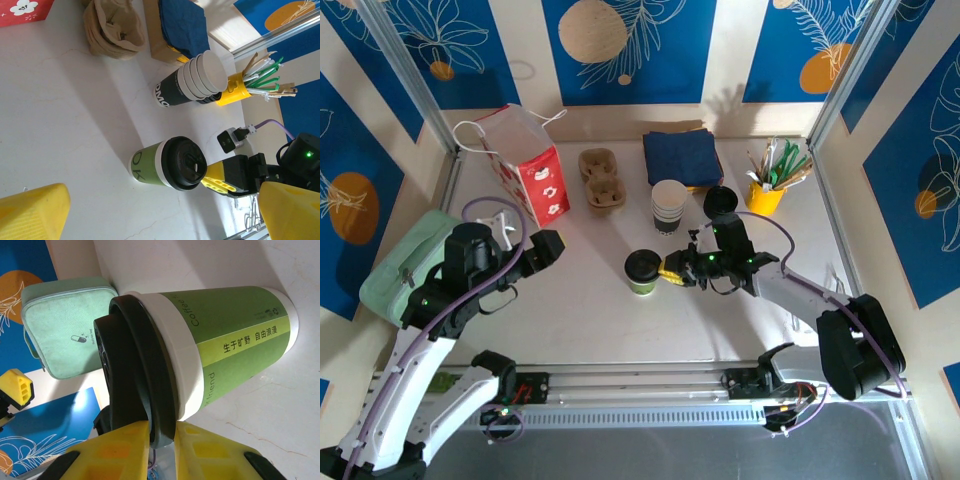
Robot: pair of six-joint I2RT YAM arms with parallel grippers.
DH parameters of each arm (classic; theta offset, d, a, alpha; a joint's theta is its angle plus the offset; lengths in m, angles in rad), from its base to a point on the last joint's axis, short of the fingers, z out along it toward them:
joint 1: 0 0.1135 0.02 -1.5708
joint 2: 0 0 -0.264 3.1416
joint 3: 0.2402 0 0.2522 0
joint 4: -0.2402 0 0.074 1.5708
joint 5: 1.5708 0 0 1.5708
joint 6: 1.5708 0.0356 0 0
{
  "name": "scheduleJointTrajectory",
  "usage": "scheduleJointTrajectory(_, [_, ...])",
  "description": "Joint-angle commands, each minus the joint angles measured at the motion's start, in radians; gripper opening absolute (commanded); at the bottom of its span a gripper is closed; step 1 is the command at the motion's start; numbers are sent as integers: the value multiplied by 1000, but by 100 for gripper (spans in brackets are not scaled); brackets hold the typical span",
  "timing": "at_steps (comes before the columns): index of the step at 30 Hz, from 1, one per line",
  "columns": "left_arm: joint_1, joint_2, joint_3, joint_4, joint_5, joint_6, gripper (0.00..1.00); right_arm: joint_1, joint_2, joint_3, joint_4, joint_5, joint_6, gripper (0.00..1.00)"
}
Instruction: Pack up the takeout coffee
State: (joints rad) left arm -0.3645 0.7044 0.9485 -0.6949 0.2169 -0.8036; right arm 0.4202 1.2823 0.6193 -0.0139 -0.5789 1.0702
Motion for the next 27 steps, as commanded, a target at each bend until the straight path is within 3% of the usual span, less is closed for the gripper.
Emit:
scheduleJointTrajectory(1, [9, -2, -11, 14, 16, -3, 96, -3, 6, -12, -17, 1, -19, 21])
scheduleJointTrajectory(27, [9, 9, -27, 26, 22, -2, 97, 16, 5, 14, -51, 29, -39, 30])
